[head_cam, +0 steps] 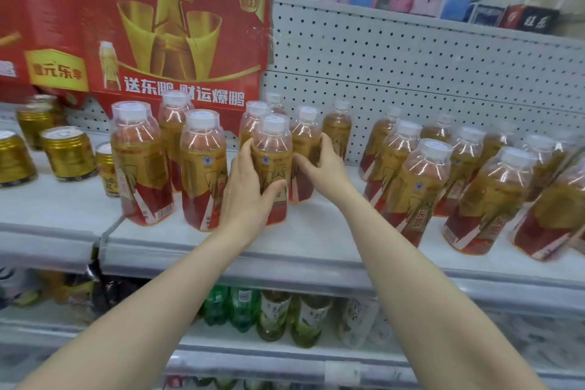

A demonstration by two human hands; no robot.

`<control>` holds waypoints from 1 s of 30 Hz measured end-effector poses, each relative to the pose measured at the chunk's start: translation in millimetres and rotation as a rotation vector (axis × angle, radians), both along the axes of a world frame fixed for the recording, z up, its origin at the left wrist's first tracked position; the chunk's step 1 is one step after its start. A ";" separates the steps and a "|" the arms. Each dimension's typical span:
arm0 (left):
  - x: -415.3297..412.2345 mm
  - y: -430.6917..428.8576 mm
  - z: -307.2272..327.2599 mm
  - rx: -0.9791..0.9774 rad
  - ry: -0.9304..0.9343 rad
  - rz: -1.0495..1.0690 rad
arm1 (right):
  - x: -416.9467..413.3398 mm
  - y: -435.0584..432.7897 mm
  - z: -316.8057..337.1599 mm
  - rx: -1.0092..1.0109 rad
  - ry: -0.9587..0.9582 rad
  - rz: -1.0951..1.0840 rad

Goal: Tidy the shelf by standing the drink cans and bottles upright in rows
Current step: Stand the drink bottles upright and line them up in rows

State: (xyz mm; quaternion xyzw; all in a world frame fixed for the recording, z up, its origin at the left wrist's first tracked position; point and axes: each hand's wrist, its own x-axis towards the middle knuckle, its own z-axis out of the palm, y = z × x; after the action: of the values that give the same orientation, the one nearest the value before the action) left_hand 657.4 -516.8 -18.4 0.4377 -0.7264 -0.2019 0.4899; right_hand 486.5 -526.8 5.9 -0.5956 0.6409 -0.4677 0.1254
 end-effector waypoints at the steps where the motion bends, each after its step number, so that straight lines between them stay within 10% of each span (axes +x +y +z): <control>1: -0.5 0.4 -0.2 0.008 0.002 -0.002 | -3.9 3.6 0.4 0.013 -0.008 -0.011; 11: 0.4 0.1 0.0 0.024 0.012 -0.035 | -30.5 28.9 1.6 0.070 -0.162 -0.065; 17: -1.0 -1.1 -1.3 0.018 0.009 -0.037 | -11.7 23.0 2.0 -0.095 0.119 -0.397; 30: -0.3 -1.4 -1.2 0.025 0.005 -0.046 | -12.8 23.5 10.2 -0.108 0.114 -0.379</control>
State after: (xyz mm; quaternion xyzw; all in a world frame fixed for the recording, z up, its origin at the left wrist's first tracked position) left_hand 657.1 -518.2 -19.6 0.4267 -0.7323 -0.2232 0.4815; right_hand 473.6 -503.3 16.1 -0.4959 0.7216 -0.4820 -0.0334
